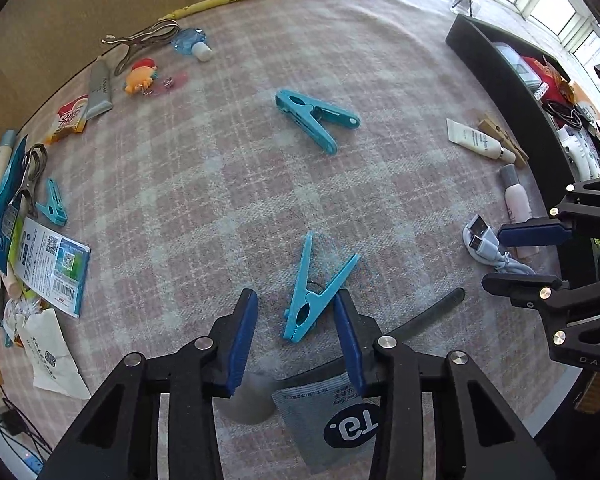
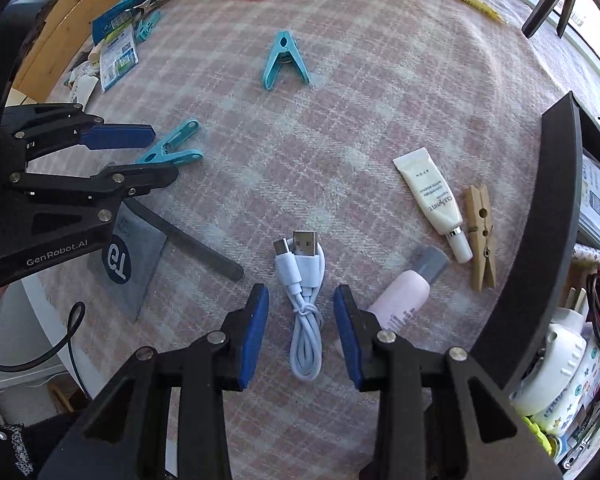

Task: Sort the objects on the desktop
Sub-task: 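Close the left tool on the blue clothespin while the right tool grasps the white USB cable, then carry the blue clothespin and white cable with both tools over the tray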

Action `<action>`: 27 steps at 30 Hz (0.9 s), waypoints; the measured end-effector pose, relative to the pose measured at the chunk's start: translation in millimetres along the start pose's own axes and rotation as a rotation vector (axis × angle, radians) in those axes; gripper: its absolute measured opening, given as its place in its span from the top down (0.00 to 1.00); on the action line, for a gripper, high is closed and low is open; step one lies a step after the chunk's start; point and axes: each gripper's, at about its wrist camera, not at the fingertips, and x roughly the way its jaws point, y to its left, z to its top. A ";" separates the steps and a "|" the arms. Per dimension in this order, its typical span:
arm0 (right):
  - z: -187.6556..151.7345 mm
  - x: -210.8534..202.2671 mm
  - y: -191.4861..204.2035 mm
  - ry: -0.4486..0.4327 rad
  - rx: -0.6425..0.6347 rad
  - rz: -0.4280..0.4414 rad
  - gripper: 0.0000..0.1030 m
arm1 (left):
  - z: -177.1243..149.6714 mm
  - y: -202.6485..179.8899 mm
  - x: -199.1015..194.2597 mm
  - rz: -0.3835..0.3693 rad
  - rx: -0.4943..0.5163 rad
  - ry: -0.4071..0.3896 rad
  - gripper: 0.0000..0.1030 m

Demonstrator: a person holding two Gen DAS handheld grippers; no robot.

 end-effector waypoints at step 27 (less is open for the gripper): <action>-32.4 -85.0 -58.7 -0.275 0.205 0.076 0.83 | 15.8 -55.6 -73.4 -0.050 -0.148 -0.201 0.85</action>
